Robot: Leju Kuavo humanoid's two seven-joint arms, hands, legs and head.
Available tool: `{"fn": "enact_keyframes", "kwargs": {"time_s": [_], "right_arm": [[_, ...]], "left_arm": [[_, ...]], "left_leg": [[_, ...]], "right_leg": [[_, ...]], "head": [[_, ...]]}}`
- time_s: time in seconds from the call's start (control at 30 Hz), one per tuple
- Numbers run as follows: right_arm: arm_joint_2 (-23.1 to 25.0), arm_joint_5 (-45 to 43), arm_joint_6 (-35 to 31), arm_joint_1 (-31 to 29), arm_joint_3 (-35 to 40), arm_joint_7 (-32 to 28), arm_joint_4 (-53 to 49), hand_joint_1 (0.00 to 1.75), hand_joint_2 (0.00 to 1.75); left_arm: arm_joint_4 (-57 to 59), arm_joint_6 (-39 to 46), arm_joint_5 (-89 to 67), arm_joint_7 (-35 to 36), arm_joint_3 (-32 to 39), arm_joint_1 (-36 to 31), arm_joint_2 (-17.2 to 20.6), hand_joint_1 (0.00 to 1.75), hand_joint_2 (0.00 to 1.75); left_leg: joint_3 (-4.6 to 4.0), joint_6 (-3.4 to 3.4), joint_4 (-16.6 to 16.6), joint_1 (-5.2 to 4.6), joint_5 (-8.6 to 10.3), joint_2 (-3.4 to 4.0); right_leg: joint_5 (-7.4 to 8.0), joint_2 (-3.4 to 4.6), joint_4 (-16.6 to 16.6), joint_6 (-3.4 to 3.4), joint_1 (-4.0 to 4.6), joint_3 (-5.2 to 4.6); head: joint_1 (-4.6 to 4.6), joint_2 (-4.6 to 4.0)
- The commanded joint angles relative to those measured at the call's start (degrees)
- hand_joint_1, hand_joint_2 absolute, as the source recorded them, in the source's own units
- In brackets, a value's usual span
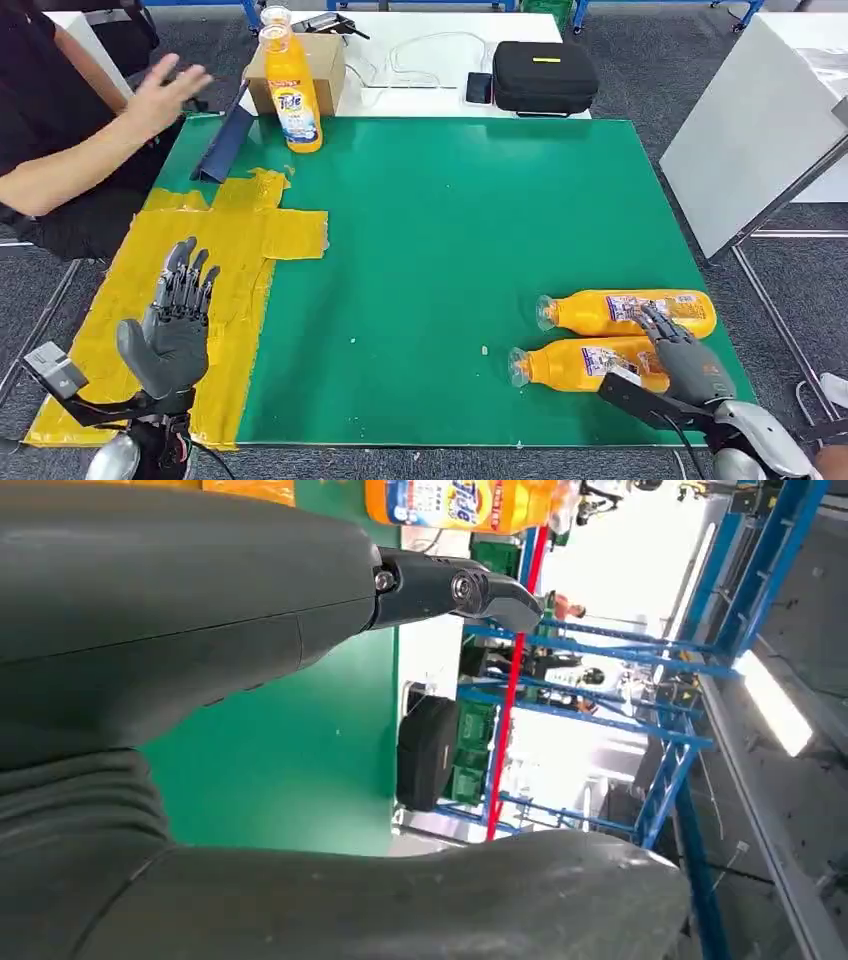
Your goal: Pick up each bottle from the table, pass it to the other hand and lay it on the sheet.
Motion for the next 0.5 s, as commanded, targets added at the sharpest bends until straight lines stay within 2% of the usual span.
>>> {"fn": "enact_keyframes", "kwargs": {"time_s": [0.03,0.1,0.13,0.17,0.2,0.3,0.33,0.5], "right_arm": [[-2.8,0.3,2.1,-2.0,12.4,0.7,9.4,0.00,1.75],[-3.0,0.1,2.0,-2.0,15.1,0.8,11.3,0.03,1.75],[-3.0,0.0,2.0,-2.1,16.3,1.1,12.1,0.91,1.75],[-3.0,0.0,2.0,-2.3,18.0,1.3,13.5,1.29,1.75],[-2.9,-0.1,1.9,-2.5,19.1,1.5,14.8,1.33,1.75],[-2.7,0.0,1.6,-2.5,19.4,1.7,15.3,1.33,1.75],[-2.6,0.0,1.6,-2.5,19.6,1.7,15.7,1.43,1.75],[-2.5,0.0,1.5,-2.6,20.3,1.6,16.6,1.43,1.75]], "left_arm": [[4.3,0.4,0.4,0.8,0.3,-3.0,1.0,0.00,0.00],[4.6,0.8,0.6,1.0,-0.1,-3.4,1.2,0.00,0.00],[4.8,1.0,0.7,0.9,-0.1,-3.5,1.2,0.00,0.00],[4.9,1.1,0.8,0.9,-0.3,-3.8,1.4,0.00,0.00],[5.1,1.1,1.0,0.9,-0.4,-3.9,1.4,0.00,0.00],[5.2,1.1,1.0,1.0,-0.4,-4.0,1.4,0.00,0.00],[5.3,1.1,1.0,1.0,-0.5,-4.1,1.4,0.00,0.00],[5.6,1.2,1.0,1.0,-0.7,-4.4,1.4,0.00,0.00]], "left_leg": [[0.28,-0.24,0.0,0.15,-0.09,-0.05],[0.18,-0.12,-0.1,0.10,-0.03,-0.02],[0.30,-0.23,-0.1,0.18,-0.08,-0.05],[0.22,-0.15,-0.1,0.12,-0.03,-0.06],[0.33,-0.24,-0.1,0.20,-0.07,-0.10],[0.43,-0.21,-0.1,0.20,-0.09,-0.12],[0.44,-0.23,-0.1,0.17,-0.14,-0.03],[0.64,-0.27,-0.1,0.25,-0.16,-0.09]], "right_leg": [[-0.01,0.12,-0.1,-0.15,0.12,0.32],[0.02,0.06,-0.1,-0.08,0.08,0.21],[0.00,0.09,-0.2,-0.14,0.16,0.38],[0.01,0.02,-0.2,-0.09,0.11,0.26],[-0.01,0.04,-0.2,-0.16,0.17,0.39],[-0.03,-0.03,-0.2,-0.15,0.17,-0.08],[-0.03,0.06,-0.2,-0.13,0.14,-0.15],[-0.07,0.00,-0.2,-0.14,0.18,0.05]], "head": [[0.00,0.00],[0.00,0.00],[0.02,0.00],[0.00,0.00],[0.00,0.00],[0.02,0.00],[0.00,0.00],[0.04,0.00]]}}
